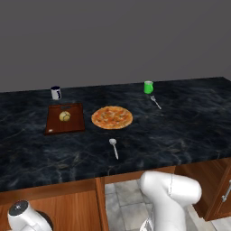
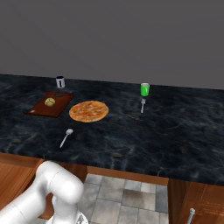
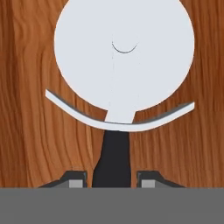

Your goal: Take the pizza cutter from the drawer on the left and place it on the dining counter for cutting.

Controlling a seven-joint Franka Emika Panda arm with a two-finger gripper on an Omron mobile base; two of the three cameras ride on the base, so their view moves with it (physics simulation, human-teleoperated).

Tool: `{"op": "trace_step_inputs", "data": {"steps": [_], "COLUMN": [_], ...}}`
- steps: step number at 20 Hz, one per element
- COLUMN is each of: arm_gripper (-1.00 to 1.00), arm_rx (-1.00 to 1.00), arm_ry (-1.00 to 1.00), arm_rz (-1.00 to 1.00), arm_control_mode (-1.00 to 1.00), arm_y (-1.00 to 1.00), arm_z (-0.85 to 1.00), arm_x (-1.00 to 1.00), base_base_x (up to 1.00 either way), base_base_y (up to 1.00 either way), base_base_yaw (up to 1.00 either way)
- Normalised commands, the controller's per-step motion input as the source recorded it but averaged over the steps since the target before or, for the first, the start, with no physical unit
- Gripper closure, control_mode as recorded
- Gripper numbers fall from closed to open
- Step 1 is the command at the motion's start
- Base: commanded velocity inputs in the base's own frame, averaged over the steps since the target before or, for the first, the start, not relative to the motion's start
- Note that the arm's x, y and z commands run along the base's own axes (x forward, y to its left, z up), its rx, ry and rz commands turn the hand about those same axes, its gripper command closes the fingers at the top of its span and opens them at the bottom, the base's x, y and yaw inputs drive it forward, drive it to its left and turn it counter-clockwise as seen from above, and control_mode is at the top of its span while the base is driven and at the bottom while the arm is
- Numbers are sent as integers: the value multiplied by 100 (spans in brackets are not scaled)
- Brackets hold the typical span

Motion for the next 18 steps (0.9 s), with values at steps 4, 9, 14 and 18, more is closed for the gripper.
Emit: {"op": "trace_step_inputs", "data": {"steps": [4, 9, 14, 18], "arm_gripper": [100, 100, 100, 100], "arm_rx": [0, 0, 0, 0], "arm_ry": [0, 0, 1, 5], "arm_rz": [0, 0, 1, 2], "arm_control_mode": [-100, -100, -100, -100], "arm_y": [-40, -42, -32, -26], "arm_z": [63, 63, 64, 72], "arm_x": [0, -4, -20, -18], "base_base_x": [0, 0, 0, 0], "base_base_y": [0, 0, 0, 0], "base_base_yaw": [0, 0, 0, 0]}}
